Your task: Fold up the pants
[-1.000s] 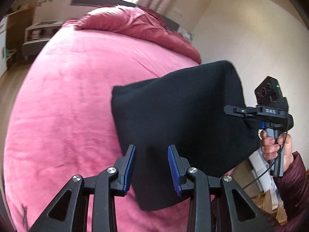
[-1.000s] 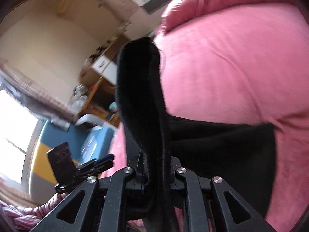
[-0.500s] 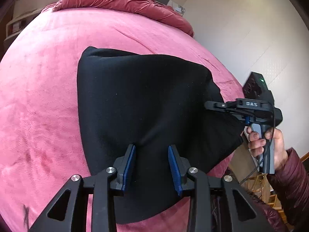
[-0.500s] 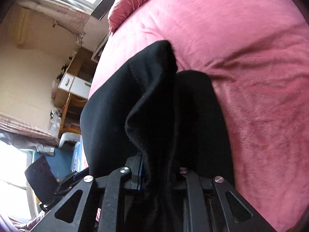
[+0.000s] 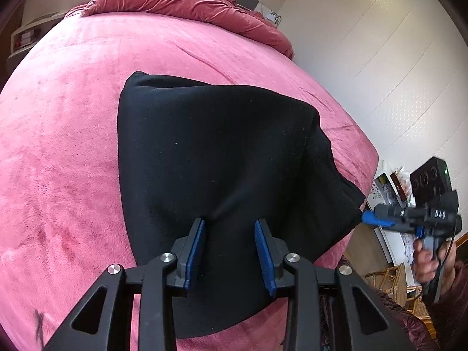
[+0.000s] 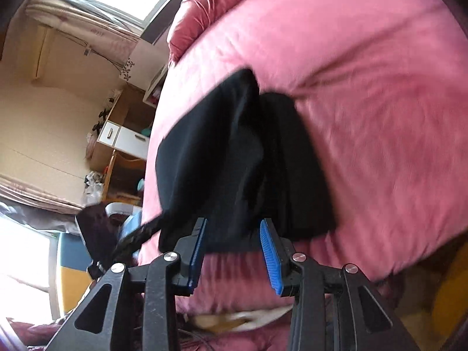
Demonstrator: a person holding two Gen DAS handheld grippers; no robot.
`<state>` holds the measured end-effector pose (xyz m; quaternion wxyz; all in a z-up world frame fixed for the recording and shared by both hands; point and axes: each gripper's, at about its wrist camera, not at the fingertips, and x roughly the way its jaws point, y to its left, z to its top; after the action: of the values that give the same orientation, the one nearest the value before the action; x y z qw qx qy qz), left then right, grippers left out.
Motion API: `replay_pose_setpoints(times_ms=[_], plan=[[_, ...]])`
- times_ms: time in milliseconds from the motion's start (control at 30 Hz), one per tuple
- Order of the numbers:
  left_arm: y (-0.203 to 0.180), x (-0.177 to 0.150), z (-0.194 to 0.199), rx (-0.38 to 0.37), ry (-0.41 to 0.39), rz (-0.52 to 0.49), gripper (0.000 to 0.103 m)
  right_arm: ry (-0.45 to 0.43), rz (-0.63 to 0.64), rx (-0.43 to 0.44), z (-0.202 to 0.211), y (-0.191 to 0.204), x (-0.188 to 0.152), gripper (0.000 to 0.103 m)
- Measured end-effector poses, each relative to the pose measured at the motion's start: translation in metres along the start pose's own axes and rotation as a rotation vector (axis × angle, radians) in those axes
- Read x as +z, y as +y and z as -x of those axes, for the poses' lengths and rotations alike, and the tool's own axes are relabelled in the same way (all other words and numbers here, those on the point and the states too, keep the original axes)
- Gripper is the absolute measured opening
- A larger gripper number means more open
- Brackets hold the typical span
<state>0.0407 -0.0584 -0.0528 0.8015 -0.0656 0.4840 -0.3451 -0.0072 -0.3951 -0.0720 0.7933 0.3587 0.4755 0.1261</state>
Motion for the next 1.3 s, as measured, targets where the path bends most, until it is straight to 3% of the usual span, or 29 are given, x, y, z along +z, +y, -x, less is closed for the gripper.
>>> replay_pose_setpoints(times_ms=[167, 200, 233, 267, 300, 433, 567, 767, 900, 967, 1167, 1300], plan=[[-0.007, -0.002, 0.006, 0.0, 0.0, -0.031, 0.035, -0.052, -0.088, 0.001, -0.014, -0.02, 0.006, 0.037], [-0.009, -0.002, 0.008, 0.0, 0.0, -0.037, 0.035, -0.066, -0.1, -0.016, -0.019, -0.021, 0.01, 0.033], [-0.009, -0.003, 0.009, 0.002, -0.001, -0.038, 0.035, -0.069, -0.094, -0.037, -0.021, -0.02, 0.012, 0.017], [-0.009, -0.004, 0.01, 0.001, -0.002, -0.038, 0.035, -0.074, -0.077, -0.065, -0.023, -0.017, 0.014, 0.009], [-0.009, -0.004, 0.011, 0.002, 0.0, -0.035, 0.035, -0.076, -0.047, -0.095, -0.023, -0.012, 0.016, 0.009], [-0.012, -0.007, 0.028, -0.009, -0.038, -0.036, 0.035, -0.081, 0.072, -0.078, -0.002, 0.013, 0.008, 0.008], [-0.013, -0.007, 0.037, 0.002, -0.067, -0.044, 0.035, -0.018, 0.056, -0.153, -0.001, -0.005, -0.005, 0.008], [-0.014, -0.005, 0.016, 0.064, 0.028, -0.081, 0.035, -0.017, 0.006, -0.159, -0.01, -0.025, -0.007, 0.008], [-0.02, -0.004, 0.02, 0.064, 0.002, -0.105, 0.035, -0.006, 0.095, -0.207, 0.009, -0.009, -0.003, 0.026], [-0.022, -0.004, 0.024, 0.075, -0.024, -0.108, 0.035, -0.035, 0.119, -0.235, 0.016, -0.004, 0.005, 0.045], [-0.025, 0.009, 0.021, 0.122, -0.062, -0.116, 0.036, -0.118, 0.138, -0.23, -0.001, 0.012, 0.047, 0.045], [-0.019, 0.023, 0.018, 0.131, -0.081, -0.092, 0.036, -0.117, 0.063, -0.236, -0.037, 0.007, 0.083, 0.045]])
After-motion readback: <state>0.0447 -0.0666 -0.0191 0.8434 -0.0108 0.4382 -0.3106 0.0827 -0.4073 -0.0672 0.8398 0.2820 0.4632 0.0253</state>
